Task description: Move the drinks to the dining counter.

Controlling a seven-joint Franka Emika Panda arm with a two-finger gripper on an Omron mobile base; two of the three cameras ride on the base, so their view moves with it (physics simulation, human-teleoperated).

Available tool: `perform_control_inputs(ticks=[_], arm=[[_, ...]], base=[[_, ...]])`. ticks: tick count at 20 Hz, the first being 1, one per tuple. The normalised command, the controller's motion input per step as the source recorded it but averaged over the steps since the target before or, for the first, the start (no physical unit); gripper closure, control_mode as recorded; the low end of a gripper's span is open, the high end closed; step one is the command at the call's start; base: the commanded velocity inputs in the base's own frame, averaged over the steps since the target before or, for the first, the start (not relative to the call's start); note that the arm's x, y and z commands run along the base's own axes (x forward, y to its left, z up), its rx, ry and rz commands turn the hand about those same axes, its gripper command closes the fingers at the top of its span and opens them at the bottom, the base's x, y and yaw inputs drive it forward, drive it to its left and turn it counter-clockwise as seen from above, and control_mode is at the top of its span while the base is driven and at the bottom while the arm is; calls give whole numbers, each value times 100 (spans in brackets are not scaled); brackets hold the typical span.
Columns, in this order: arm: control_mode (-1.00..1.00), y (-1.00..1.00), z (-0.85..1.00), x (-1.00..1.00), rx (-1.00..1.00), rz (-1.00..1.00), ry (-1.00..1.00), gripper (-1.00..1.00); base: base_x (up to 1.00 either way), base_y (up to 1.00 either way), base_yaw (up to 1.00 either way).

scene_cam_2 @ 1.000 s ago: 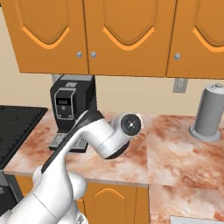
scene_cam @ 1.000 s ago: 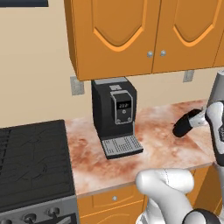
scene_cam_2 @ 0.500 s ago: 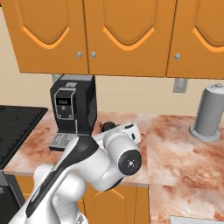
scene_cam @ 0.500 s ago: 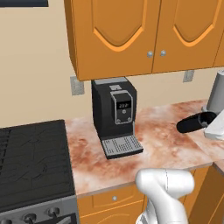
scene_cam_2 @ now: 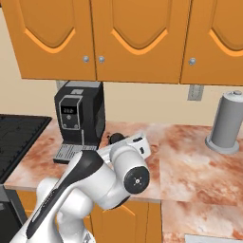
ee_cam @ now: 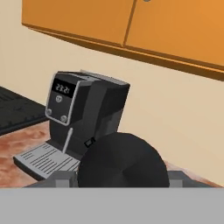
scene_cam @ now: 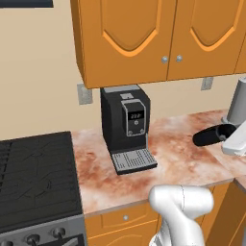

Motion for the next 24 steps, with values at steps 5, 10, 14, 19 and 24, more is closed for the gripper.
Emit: perform_control_inputs(ticks=[5,10,14,19,24], arm=[[100,0,0,0,0,0,0,100],[100,0,0,0,0,0,0,100],[100,0,0,0,0,0,0,100],[100,0,0,0,0,0,0,100],[100,0,0,0,0,0,0,100]], base=[[-78,0,1],[-100,0,9],[-100,1,18],[-77,24,38],[-50,48,60]])
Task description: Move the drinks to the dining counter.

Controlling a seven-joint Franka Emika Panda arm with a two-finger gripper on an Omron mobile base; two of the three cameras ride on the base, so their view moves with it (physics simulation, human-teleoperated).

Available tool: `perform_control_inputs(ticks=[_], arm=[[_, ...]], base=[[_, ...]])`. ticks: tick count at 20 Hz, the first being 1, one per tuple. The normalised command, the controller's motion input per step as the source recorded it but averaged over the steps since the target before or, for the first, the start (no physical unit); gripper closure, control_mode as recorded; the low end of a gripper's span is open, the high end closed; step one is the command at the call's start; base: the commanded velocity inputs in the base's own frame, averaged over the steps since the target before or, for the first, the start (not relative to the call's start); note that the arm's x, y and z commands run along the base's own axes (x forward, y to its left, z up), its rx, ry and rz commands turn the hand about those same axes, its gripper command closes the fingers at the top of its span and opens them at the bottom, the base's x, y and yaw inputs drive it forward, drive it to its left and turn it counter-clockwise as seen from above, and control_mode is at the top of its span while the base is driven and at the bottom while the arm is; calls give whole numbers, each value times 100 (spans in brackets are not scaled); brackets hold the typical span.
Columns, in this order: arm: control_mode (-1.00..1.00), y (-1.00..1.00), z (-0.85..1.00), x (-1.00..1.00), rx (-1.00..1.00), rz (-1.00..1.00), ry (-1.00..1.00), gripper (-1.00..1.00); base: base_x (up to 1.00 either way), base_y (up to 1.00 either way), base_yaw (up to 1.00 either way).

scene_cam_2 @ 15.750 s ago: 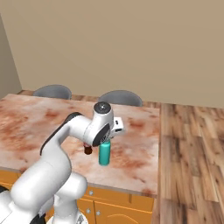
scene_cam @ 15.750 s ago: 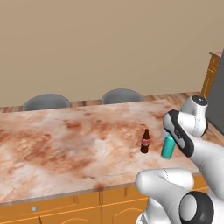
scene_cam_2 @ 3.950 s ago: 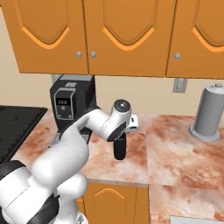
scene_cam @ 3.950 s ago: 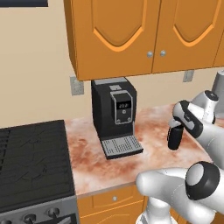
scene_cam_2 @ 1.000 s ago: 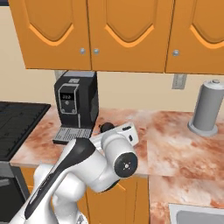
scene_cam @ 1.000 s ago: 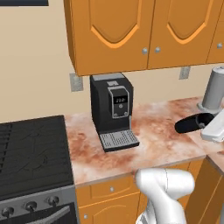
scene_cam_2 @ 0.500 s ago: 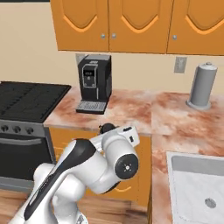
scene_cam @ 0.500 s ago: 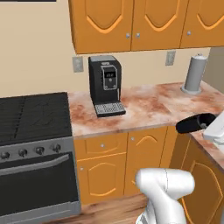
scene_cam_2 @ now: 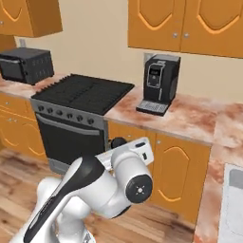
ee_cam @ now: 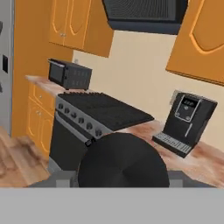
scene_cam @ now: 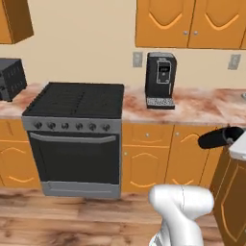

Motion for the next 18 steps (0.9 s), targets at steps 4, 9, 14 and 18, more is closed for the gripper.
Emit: perform_control_inputs(ticks=[4,9,14,18], arm=[[100,0,0,0,0,0,0,100],[100,0,0,0,0,0,0,100],[100,0,0,0,0,0,0,100],[100,0,0,0,0,0,0,100]], base=[[-18,61,71],[-9,64,78],[-11,62,79],[-12,64,77]])
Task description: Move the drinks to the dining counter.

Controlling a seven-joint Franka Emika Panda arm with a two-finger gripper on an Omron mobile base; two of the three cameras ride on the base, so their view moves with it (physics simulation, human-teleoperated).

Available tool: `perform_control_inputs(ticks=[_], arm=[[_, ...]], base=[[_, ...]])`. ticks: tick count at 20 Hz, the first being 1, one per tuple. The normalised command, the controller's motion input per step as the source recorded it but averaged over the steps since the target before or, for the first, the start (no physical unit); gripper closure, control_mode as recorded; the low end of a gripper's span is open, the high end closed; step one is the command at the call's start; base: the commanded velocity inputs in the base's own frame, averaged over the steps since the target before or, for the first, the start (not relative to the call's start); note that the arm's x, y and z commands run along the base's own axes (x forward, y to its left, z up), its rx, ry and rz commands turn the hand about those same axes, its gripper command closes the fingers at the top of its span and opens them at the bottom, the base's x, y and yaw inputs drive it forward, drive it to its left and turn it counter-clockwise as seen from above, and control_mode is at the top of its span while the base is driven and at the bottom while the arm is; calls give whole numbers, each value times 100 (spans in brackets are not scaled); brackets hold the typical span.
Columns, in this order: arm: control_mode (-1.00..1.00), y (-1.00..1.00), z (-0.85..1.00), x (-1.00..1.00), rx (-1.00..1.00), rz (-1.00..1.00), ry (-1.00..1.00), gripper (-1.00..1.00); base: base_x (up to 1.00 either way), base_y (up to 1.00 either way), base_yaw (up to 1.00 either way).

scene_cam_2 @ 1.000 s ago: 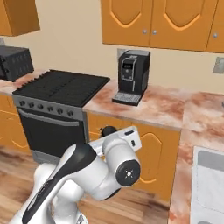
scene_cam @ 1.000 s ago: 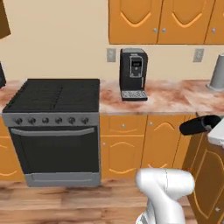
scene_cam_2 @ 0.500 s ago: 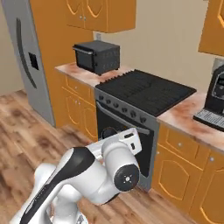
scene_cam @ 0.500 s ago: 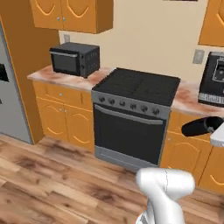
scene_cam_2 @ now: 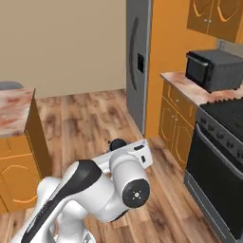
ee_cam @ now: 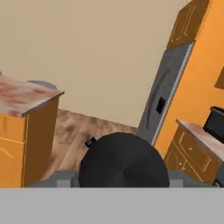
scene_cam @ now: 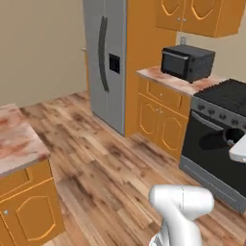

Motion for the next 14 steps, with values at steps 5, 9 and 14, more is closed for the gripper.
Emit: perform_control_inputs(ticks=[5,9,14], arm=[[100,0,0,0,0,0,0,100],[100,0,0,0,0,0,0,100],[100,0,0,0,0,0,0,100]], base=[[-21,66,73],[-21,71,68],[-2,81,55]])
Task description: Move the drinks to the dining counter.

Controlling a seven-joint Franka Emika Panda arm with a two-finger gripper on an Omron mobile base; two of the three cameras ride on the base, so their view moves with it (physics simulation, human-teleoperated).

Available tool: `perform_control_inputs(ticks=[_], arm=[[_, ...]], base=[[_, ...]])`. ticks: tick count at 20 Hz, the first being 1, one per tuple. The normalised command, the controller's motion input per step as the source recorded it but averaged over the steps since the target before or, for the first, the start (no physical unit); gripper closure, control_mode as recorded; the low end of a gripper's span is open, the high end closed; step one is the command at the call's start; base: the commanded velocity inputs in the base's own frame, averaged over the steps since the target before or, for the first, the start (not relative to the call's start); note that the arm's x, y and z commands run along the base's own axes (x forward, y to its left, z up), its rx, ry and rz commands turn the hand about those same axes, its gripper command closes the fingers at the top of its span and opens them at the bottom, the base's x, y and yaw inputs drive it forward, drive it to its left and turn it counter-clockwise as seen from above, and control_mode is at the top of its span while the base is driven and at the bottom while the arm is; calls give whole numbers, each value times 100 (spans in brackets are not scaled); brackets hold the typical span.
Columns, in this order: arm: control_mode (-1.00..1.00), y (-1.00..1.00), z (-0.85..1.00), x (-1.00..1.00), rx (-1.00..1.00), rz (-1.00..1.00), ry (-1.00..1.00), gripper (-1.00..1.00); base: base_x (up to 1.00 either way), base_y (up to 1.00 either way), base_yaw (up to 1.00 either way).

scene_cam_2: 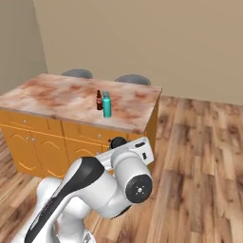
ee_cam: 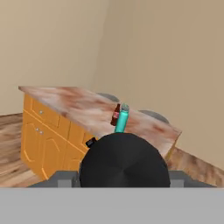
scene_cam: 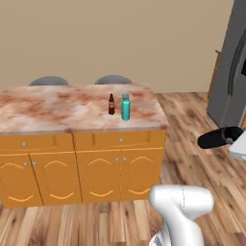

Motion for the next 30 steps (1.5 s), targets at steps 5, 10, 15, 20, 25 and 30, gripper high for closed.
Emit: perform_control_inputs(ticks=[5,10,15,20,25,30], arm=[[100,0,0,0,0,0,0,100],[100,0,0,0,0,0,0,100],[100,0,0,0,0,0,0,100],[100,0,0,0,0,0,0,100],[100,0,0,0,0,0,0,100],[100,0,0,0,0,0,0,100]], base=[[12,59,35],[46,6,6],[63,0,5],[74,0,3],[68,-4,1],[60,-12,0]])
